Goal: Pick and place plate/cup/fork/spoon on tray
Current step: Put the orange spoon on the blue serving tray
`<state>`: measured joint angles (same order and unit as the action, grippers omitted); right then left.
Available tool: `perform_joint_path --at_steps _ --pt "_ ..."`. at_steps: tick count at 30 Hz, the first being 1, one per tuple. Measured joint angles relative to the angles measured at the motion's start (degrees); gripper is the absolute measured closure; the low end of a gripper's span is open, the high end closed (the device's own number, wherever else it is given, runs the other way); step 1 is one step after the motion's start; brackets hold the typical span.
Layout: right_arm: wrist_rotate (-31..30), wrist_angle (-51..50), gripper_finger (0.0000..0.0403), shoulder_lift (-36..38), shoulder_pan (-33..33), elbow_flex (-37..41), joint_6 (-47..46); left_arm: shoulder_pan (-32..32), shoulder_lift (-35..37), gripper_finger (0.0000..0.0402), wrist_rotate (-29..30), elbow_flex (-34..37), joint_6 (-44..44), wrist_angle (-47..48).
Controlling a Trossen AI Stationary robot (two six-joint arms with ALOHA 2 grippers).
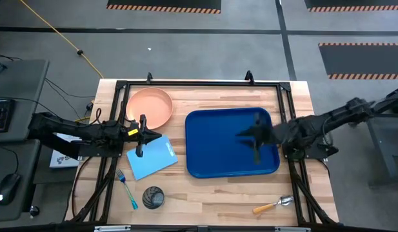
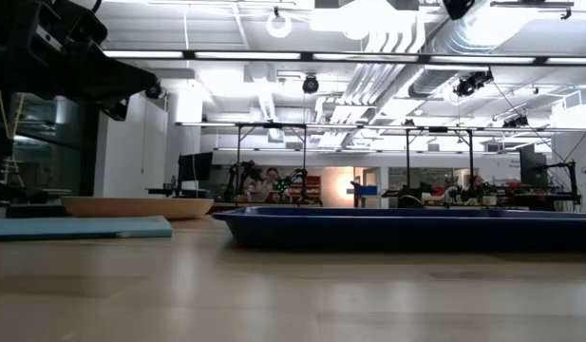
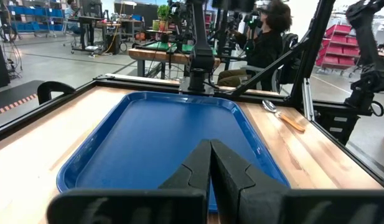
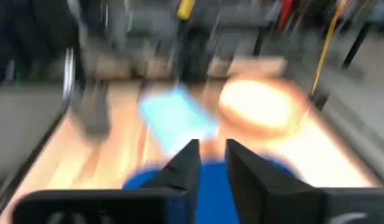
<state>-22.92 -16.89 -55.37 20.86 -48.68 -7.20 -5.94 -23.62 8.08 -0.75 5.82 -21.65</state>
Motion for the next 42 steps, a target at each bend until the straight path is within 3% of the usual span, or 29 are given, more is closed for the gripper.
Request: perform_joint_path --at_steps 3,6,11,14,21,28,33,42 --pt "0.02 -18.4 0.0272 -7.81 4.03 -8.43 -8.32 0.01 0.0 0.0401 0.0 0.02 0.0 0.0" --pt "4.8 -34.48 0.0237 -14.55 6.88 -15.43 -19.57 0.0 0.0 0.0401 0.0 0.02 0.0 0.0" --pt "17.56 -46.43 0.0208 -21.56 12.25 -19.55 -35.2 -0.01 0.0 0.0401 0.0 0.01 0.0 0.0" --pt "21.75 -47.15 0.0206 -23.61 16.59 -19.43 -42.07 -0.01 0.0 0.0401 0.0 0.01 0.0 0.0" --pt "22.0 -45.93 0.0206 -27.47 28.64 -17.2 -56.4 0.0 0.0 0.0401 0.0 0.0 0.0 0.0" --pt "22.15 -32.98 0.0206 -31.6 36.16 -12.47 -66.34 0.0 0.0 0.0401 0.0 0.01 0.0 0.0" --pt "22.85 -24.5 0.0206 -36.46 38.23 -10.07 -67.81 0.0 0.0 0.0401 0.0 0.02 0.0 0.0" --pt "28.61 -23.35 0.0206 -47.77 38.87 -10.3 -63.67 -0.01 0.0 0.0401 0.0 0.02 0.0 0.0"
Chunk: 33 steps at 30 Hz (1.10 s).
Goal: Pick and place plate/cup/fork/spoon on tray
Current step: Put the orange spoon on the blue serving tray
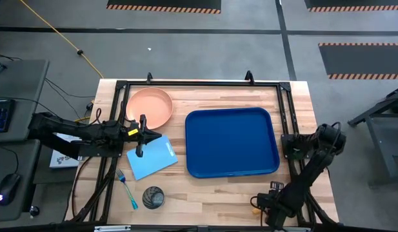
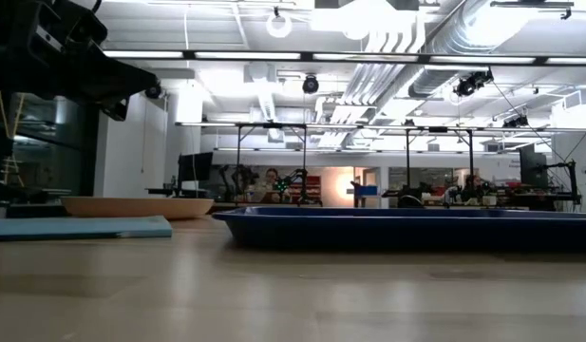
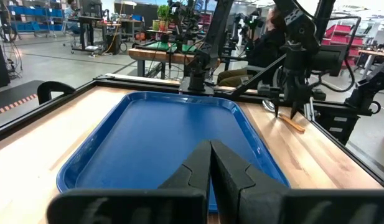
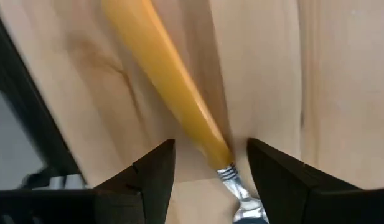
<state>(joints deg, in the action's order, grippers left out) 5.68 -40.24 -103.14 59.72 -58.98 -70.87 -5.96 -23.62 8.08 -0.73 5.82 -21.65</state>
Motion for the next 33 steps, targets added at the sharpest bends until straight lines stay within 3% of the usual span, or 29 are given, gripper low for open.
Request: perform_joint_path --at_steps 10,20,25,29,33 --pt "-0.94 -1.23 0.0219 -1.79 0.09 -0.09 -0.17 0.02 0.0 0.0401 0.0 -0.01 0.0 0.0" --pt "-1.26 -3.05 0.0384 -1.78 -0.09 0.0 0.65 0.02 0.0 0.0401 0.0 -0.02 0.0 0.0" --pt "-3.18 -5.68 0.0364 -2.16 -0.01 -2.42 4.15 0.02 0.0 0.0401 0.0 0.0 0.0 0.02" --pt "-7.08 -11.27 0.0381 -2.64 -0.09 -6.17 8.72 0.01 0.0 0.0401 0.0 -0.02 0.0 0.02" --pt "-7.32 -13.11 0.0387 -2.48 -0.53 -8.2 11.03 0.01 0.0 0.0401 0.01 -0.02 0.0 0.1"
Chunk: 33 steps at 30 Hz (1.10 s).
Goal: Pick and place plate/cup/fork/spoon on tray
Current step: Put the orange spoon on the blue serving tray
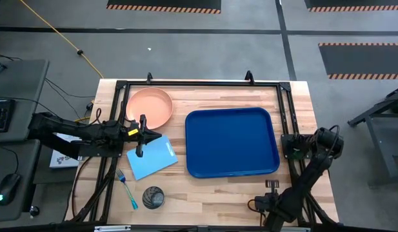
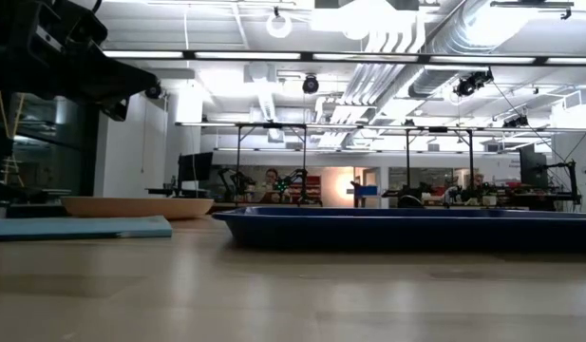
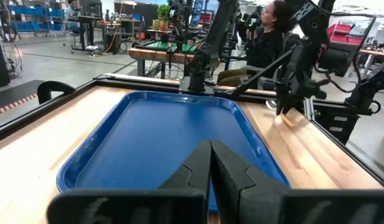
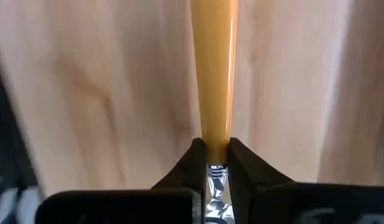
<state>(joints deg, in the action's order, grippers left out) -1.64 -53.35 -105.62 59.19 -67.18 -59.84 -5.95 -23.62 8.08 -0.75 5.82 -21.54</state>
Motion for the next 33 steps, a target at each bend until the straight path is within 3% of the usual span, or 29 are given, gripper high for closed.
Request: perform_joint_path --at_steps 8,17,23,29,33 --pt "0.04 -5.12 0.0387 0.09 -2.73 -6.43 14.08 0.01 0.0 0.0401 -0.01 0.02 0.0 0.35" --pt "-2.42 -25.46 0.0382 0.26 -12.52 -15.31 45.07 0.0 0.0 0.0401 -0.01 0.01 0.0 0.66" --pt "-5.73 -37.15 0.0379 0.29 -22.85 -15.31 65.02 0.0 0.0 0.0401 -0.01 0.0 0.0 0.79" --pt "-9.06 -36.6 0.0378 -0.81 -32.68 -12.24 82.12 0.01 0.0 0.0401 -0.01 0.0 0.0 0.78" --pt "-9.15 -36.75 0.0378 -0.9 -37.31 -8.69 87.32 0.01 0.0 0.0401 -0.01 0.02 0.0 0.79"
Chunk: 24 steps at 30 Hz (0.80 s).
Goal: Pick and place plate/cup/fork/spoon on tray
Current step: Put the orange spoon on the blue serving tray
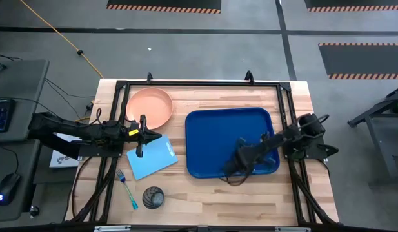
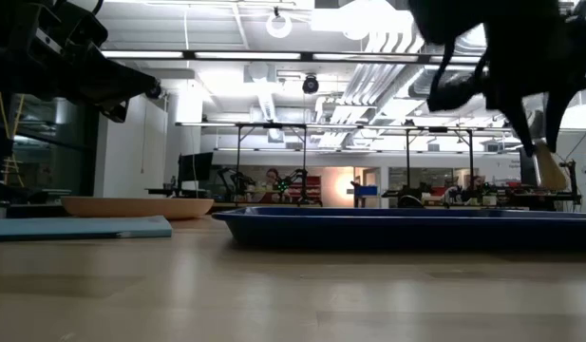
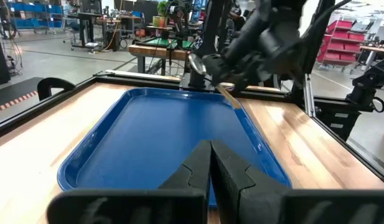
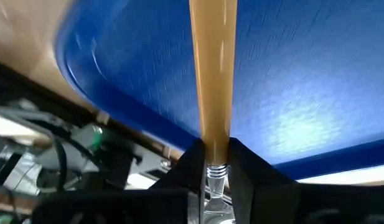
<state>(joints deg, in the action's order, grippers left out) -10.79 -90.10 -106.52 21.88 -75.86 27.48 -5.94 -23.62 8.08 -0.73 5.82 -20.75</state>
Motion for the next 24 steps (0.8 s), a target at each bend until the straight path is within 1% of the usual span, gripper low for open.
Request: perform_joint_path --at_steps 7,11,16,19,24 --pt "-0.38 0.1 0.0378 0.11 -3.32 8.83 10.58 -0.02 0.0 0.0401 0.0 -0.02 0.0 0.0" --pt "-5.11 1.04 0.0379 0.11 -4.31 13.24 16.3 0.0 0.0 0.0401 0.0 -0.01 0.0 0.02" --pt "-6.08 7.99 0.0379 0.11 -5.72 15.97 21.37 -0.02 0.0 0.0401 0.0 -0.02 0.0 0.0" --pt "-9.0 11.56 0.0379 0.11 -6.24 17.13 25.13 -0.02 0.0 0.0401 0.0 -0.02 0.0 0.01" --pt "-9.43 16.08 0.037 0.11 -8.15 19.64 27.39 -0.02 0.0 0.0401 0.0 -0.01 0.0 0.0"
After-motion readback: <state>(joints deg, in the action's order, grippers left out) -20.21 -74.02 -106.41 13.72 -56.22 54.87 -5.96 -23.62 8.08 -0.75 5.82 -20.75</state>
